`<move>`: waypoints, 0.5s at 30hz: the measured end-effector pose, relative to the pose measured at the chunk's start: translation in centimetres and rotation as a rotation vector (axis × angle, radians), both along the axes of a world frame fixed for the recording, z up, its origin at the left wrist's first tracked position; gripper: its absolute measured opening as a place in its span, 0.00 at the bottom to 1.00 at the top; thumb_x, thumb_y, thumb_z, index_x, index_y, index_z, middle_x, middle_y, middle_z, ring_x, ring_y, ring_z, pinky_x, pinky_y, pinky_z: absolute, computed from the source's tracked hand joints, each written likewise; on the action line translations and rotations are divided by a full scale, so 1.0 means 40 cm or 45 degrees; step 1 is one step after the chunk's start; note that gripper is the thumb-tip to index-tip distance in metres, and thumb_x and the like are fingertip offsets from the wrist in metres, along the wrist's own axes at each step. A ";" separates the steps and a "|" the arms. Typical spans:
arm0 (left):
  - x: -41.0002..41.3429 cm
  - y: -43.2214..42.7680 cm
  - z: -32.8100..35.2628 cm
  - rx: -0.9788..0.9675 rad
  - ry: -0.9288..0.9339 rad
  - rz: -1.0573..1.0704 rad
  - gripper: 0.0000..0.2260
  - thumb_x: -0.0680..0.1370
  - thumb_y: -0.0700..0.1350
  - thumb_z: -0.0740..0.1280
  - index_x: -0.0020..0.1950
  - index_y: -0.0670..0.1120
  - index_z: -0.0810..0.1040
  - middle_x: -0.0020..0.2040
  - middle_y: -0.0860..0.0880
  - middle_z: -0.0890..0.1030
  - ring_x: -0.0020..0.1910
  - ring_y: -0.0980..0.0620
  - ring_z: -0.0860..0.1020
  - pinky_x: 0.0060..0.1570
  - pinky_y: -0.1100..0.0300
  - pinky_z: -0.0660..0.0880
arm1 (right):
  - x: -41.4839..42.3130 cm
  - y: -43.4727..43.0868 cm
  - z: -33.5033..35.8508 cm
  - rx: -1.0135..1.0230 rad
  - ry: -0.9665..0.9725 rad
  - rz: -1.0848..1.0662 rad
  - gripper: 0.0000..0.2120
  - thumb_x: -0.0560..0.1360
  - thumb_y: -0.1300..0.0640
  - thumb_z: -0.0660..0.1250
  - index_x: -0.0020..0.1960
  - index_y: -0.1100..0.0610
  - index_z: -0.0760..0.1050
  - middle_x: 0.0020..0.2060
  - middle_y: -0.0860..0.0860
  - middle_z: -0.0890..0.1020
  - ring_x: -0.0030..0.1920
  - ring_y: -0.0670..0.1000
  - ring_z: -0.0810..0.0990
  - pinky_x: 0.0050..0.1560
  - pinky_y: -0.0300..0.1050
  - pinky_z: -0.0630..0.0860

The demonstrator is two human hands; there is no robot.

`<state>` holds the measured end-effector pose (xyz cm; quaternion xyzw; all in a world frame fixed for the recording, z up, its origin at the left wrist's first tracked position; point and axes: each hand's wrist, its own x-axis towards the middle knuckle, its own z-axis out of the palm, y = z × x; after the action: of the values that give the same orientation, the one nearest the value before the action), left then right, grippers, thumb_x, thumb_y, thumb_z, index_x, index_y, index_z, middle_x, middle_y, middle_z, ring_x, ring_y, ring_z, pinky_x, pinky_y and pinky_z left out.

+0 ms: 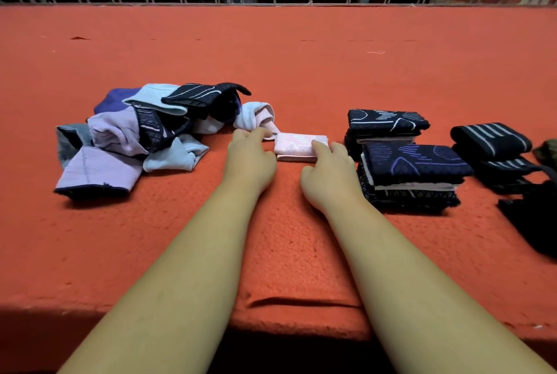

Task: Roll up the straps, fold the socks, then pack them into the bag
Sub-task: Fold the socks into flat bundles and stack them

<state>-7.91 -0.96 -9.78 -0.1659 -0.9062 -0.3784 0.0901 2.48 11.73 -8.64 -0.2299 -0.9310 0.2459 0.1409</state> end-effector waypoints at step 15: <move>-0.061 -0.028 0.007 0.135 -0.026 0.139 0.21 0.80 0.41 0.61 0.73 0.42 0.74 0.75 0.43 0.74 0.73 0.42 0.73 0.71 0.50 0.70 | 0.014 -0.023 0.009 -0.002 0.103 0.113 0.17 0.78 0.53 0.63 0.65 0.56 0.76 0.68 0.55 0.69 0.64 0.62 0.77 0.66 0.60 0.75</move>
<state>-10.37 -2.09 -9.51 -0.1073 -0.8934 -0.4222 0.1100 3.05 10.80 -8.29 -0.1785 -0.9336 0.2619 0.1673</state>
